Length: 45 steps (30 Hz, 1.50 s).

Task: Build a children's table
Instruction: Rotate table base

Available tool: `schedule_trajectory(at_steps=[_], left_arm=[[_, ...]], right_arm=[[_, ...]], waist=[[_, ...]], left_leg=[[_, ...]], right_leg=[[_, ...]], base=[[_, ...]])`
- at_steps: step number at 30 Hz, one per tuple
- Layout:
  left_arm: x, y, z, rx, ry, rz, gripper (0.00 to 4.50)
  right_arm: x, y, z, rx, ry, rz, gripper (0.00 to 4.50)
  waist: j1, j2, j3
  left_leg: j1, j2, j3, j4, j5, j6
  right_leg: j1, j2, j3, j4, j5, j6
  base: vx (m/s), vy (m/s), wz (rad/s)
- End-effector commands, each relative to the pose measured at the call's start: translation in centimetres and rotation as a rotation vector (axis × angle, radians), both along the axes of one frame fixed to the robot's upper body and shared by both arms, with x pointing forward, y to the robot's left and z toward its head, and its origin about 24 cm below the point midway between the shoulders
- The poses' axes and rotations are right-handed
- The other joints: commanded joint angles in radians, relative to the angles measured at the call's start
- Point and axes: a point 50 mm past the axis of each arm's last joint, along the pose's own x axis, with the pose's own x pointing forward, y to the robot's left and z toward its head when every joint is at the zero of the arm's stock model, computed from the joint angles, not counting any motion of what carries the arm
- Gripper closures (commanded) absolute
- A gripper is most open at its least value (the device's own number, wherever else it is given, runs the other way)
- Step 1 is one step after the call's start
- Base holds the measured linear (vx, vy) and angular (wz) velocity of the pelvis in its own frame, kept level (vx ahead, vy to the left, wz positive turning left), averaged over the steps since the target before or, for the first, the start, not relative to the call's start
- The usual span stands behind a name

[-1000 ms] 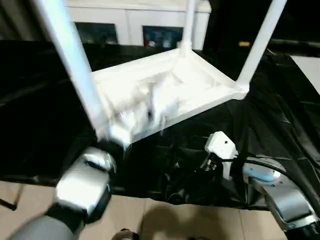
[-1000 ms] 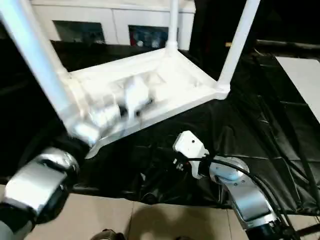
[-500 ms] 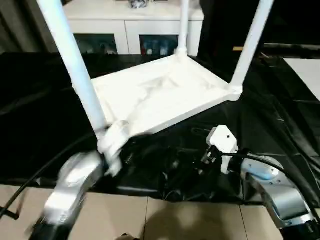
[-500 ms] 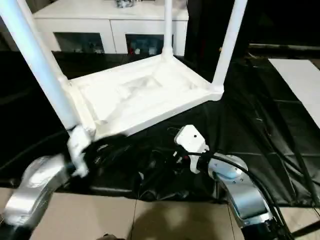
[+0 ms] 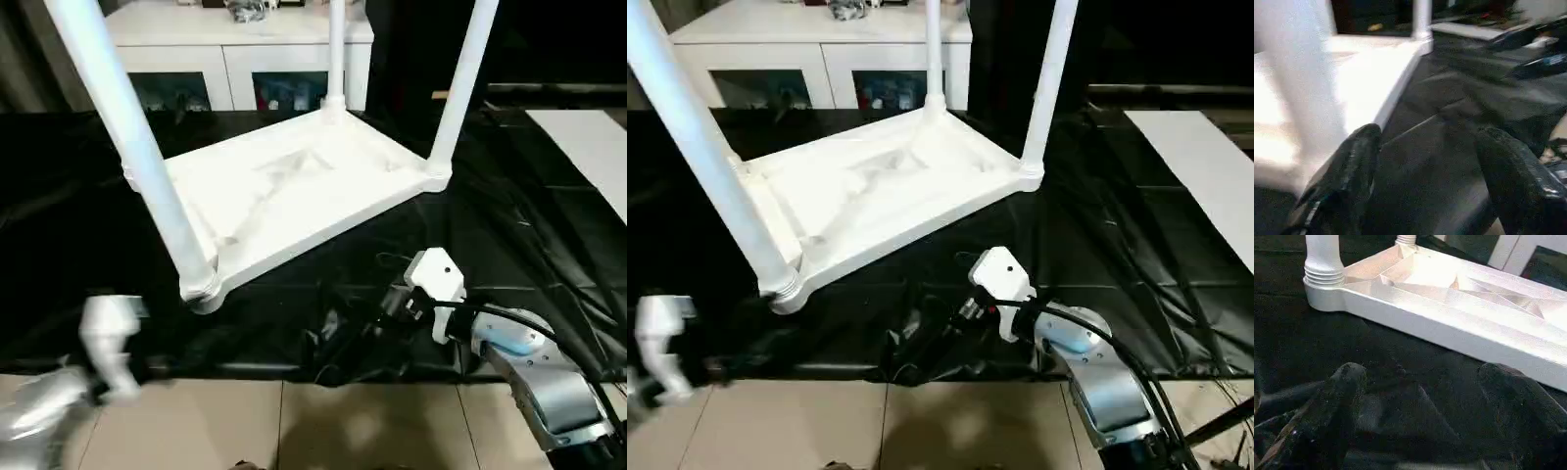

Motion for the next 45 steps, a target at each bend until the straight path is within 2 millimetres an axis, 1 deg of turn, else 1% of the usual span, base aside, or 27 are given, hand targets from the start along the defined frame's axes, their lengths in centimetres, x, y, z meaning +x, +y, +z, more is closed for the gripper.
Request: schedule_trajectory(at_steps=[1,2,3,4,5,6,7,8,9,10,11,12,13,14,15,18,24,28,32,33,34,37,38,40,43,44,45], left_arm=[[0.3,0.9,0.7,0.003,-0.033,0.047,0.73],[0.3,0.8,0.8,-0.003,-0.036,0.053,0.54],[0.5,0.8,1.0,-0.008,-0.043,0.060,0.54],[1.3,0.4,1.6,-0.028,-0.077,0.097,0.47],[1.9,0.2,1.9,-0.025,-0.102,0.129,0.38],[2.8,-0.7,2.5,-0.052,-0.122,0.156,0.27],[2.8,-0.7,2.5,-0.052,-0.122,0.156,0.18],[3.9,-1.5,3.2,-0.066,-0.148,0.193,0.18],[4.4,-1.9,3.5,-0.065,-0.171,0.214,0.07],[5.0,-2.1,3.7,-0.058,-0.190,0.246,0.03],[6.3,-2.4,3.8,-0.031,-0.191,0.310,0.03],[6.3,-2.4,3.8,-0.031,-0.191,0.310,0.03],[6.8,-2.8,3.8,-0.044,-0.179,0.308,0.03],[7.4,-2.8,3.8,-0.028,-0.173,0.342,0.03],[7.8,-2.9,3.8,-0.021,-0.174,0.356,0.03],[8.8,-3.5,3.9,-0.030,-0.165,0.361,0.03],[11.3,-5.3,3.7,-0.033,-0.134,0.348,0.03],[12.7,-7.7,4.7,-0.071,-0.153,0.268,0.03],[12.1,-10.1,6.1,-0.192,-0.150,0.096,0.03],[11.9,-10.4,6.2,-0.205,-0.148,0.070,0.03],[11.9,-10.4,6.2,-0.205,-0.148,0.070,0.03],[11.5,-10.5,6.1,-0.196,-0.151,0.047,0.03],[11.4,-10.5,6.1,-0.193,-0.152,0.049,0.03],[11.4,-10.3,6.1,-0.190,-0.153,0.057,0.03],[11.3,-10.2,6.3,-0.191,-0.156,0.055,0.03],[11.1,-10.2,6.5,-0.195,-0.154,0.048,0.03],[10.5,-10.5,6.9,-0.207,-0.150,0.016,0.03]], right_arm=[[0.1,-0.1,0.2,-0.002,-0.017,-0.004,0.50],[0.2,-0.1,0.2,-0.002,-0.017,-0.005,0.50],[0.2,-0.1,0.2,-0.002,-0.017,-0.005,0.50],[0.2,-0.1,0.2,-0.006,-0.020,-0.005,0.50],[0.2,-0.1,0.2,-0.007,-0.020,-0.006,0.50],[0.3,-0.1,0.2,-0.007,-0.022,-0.007,0.50],[0.3,-0.1,0.2,-0.007,-0.022,-0.007,0.50],[0.3,0.0,0.2,-0.006,-0.025,-0.008,0.50],[0.3,0.0,0.3,-0.006,-0.026,-0.009,0.50],[0.4,0.0,0.3,-0.006,-0.028,-0.010,0.50],[0.4,0.1,0.3,-0.008,-0.031,-0.009,0.50],[0.4,0.1,0.3,-0.008,-0.031,-0.009,0.50],[0.4,0.1,0.3,-0.008,-0.033,-0.009,0.50],[0.5,0.1,0.3,-0.007,-0.034,-0.010,0.50],[0.5,0.2,0.3,-0.009,-0.036,-0.009,0.50],[0.6,0.2,0.4,-0.005,-0.039,-0.010,0.50],[0.8,0.3,0.3,-0.015,-0.047,-0.021,0.50],[2.9,-0.8,-1.0,-0.110,-0.023,-0.248,0.50],[5.4,-1.4,-2.2,-0.094,0.028,-0.499,0.50],[6.0,-1.3,-2.5,-0.092,0.031,-0.533,0.50],[6.0,-1.3,-2.5,-0.092,0.031,-0.533,0.50],[8.5,-1.2,-2.7,-0.086,0.039,-0.654,0.50],[8.7,-1.2,-2.7,-0.075,0.045,-0.665,0.50],[9.7,-0.9,-2.5,-0.103,0.043,-0.691,0.50],[10.6,-0.7,-2.1,-0.080,0.053,-0.742,0.50],[11.1,-0.6,-1.9,-0.068,0.057,-0.766,0.50],[11.8,-0.2,-1.5,-0.048,0.073,-0.794,0.50]], waist=[[-0.014,0.022,-0.017],[0.001,0.040,-0.018],[0.086,0.030,-0.020],[0.048,-0.027,-0.042],[0.052,-0.062,-0.052],[0.058,-0.054,-0.031],[0.071,-0.031,-0.032],[0.083,-0.018,-0.033],[0.076,-0.005,-0.046],[0.072,-0.003,-0.045],[0.066,0.003,-0.049],[0.064,0.001,-0.047],[0.062,-0.003,-0.047],[0.057,-0.004,-0.046],[0.053,-0.011,-0.047],[0.041,-0.012,-0.052],[0.036,-0.022,-0.063],[0.040,-0.014,-0.077],[0.052,-0.011,-0.083],[0.051,-0.009,-0.084],[0.052,-0.009,-0.084],[0.048,-0.032,-0.077],[0.047,-0.026,-0.077],[0.044,-0.041,-0.077],[0.045,-0.034,-0.075],[0.046,-0.052,-0.074],[0.048,-0.054,-0.080]], left_leg=[[0.050,0.040,-0.038,-0.128,-0.834,-0.062],[-0.020,0.079,-0.032,-0.210,-0.936,-0.078],[-0.091,0.095,0.018,-0.253,-0.960,-0.075],[0.009,0.049,0.035,-0.163,-0.741,-0.070],[0.068,0.013,0.007,-0.029,-0.539,-0.073],[0.040,-0.010,-0.050,0.085,-0.167,0.003],[0.015,-0.010,-0.067,0.078,-0.088,0.008],[0.012,0.018,-0.071,-0.003,-0.199,-0.032],[0.038,0.040,-0.062,-0.058,-0.384,-0.069],[0.043,0.045,-0.062,-0.066,-0.451,-0.079],[0.039,0.045,-0.056,-0.079,-0.489,-0.080],[0.035,0.038,-0.049,-0.083,-0.486,-0.070],[0.028,0.034,-0.049,-0.085,-0.479,-0.065],[0.009,0.029,-0.051,-0.089,-0.449,-0.065],[0.008,0.027,-0.051,-0.088,-0.431,-0.060],[0.002,0.025,-0.049,-0.085,-0.388,-0.053],[-0.002,0.024,-0.039,-0.070,-0.269,-0.017],[-0.005,0.022,-0.034,-0.054,-0.110,0.004],[0.002,0.025,-0.031,-0.052,-0.116,-0.006],[-0.005,0.023,-0.031,-0.052,-0.094,-0.002],[-0.003,0.023,-0.028,-0.050,-0.094,-0.002],[-0.009,0.023,-0.021,-0.053,-0.123,0.008],[-0.010,0.024,-0.022,-0.052,-0.126,0.008],[-0.009,0.025,-0.019,-0.053,-0.120,0.013],[-0.006,0.031,-0.016,-0.054,-0.110,0.006],[-0.007,0.032,-0.012,-0.055,-0.103,0.010],[-0.007,0.034,-0.013,-0.054,-0.096,0.011]], right_leg=[[0.003,-0.004,-0.031,-0.109,-0.693,-0.002],[0.093,0.011,-0.034,0.051,-0.460,-0.054],[0.121,0.011,0.003,0.174,-0.271,-0.060],[0.048,-0.017,0.078,0.112,-0.547,-0.019],[-0.031,-0.074,0.097,-0.027,-0.797,0.002],[-0.037,-0.151,0.169,-0.114,-1.028,-0.032],[-0.007,-0.145,0.169,-0.099,-0.999,-0.052],[0.008,-0.092,0.122,-0.055,-0.833,-0.094],[-0.008,-0.017,0.099,-0.007,-0.573,-0.125],[-0.010,-0.010,0.099,0.000,-0.477,-0.147],[0.007,-0.013,0.098,0.005,-0.345,-0.184],[0.017,-0.019,0.099,-0.003,-0.329,-0.187],[0.025,-0.025,0.099,-0.008,-0.351,-0.181],[0.038,-0.031,0.098,-0.008,-0.386,-0.161],[0.037,-0.034,0.098,-0.015,-0.411,-0.142],[0.037,-0.037,0.100,-0.021,-0.418,-0.133],[0.039,-0.033,0.102,-0.012,-0.248,-0.178],[0.044,-0.030,0.096,0.009,-0.031,-0.230],[0.041,-0.030,0.094,0.019,0.046,-0.267],[0.044,-0.031,0.091,0.024,0.076,-0.276],[0.041,-0.030,0.091,0.024,0.082,-0.279],[0.047,-0.034,0.090,0.017,0.021,-0.275],[0.046,-0.037,0.091,0.022,0.008,-0.276],[0.047,-0.035,0.090,0.020,-0.015,-0.266],[0.041,-0.033,0.088,0.022,-0.024,-0.252],[0.043,-0.032,0.089,0.021,-0.010,-0.247],[0.045,-0.041,0.088,0.032,-0.003,-0.255]], base=[[-0.060,0.021,-0.08],[-0.116,0.005,0.04],[-0.096,-0.010,0.07],[0.007,-0.085,0.04],[0.039,-0.095,-0.05],[0.039,-0.095,-0.05],[0.000,0.000,0.00],[0.000,0.000,0.00],[0.000,0.000,0.00],[-0.057,0.006,0.23],[0.000,0.000,0.00],[0.000,0.000,0.00],[0.000,0.000,0.00],[0.000,0.000,0.00],[0.000,0.000,0.00],[0.000,0.000,0.00],[0.000,0.000,0.00],[0.000,0.000,0.00],[0.000,0.000,0.00],[0.000,0.000,0.00],[0.000,0.000,0.00],[0.000,0.000,0.00],[0.000,0.000,0.00],[0.000,0.000,0.00],[0.000,0.000,0.00],[0.000,0.000,0.00],[0.000,0.000,0.00]])
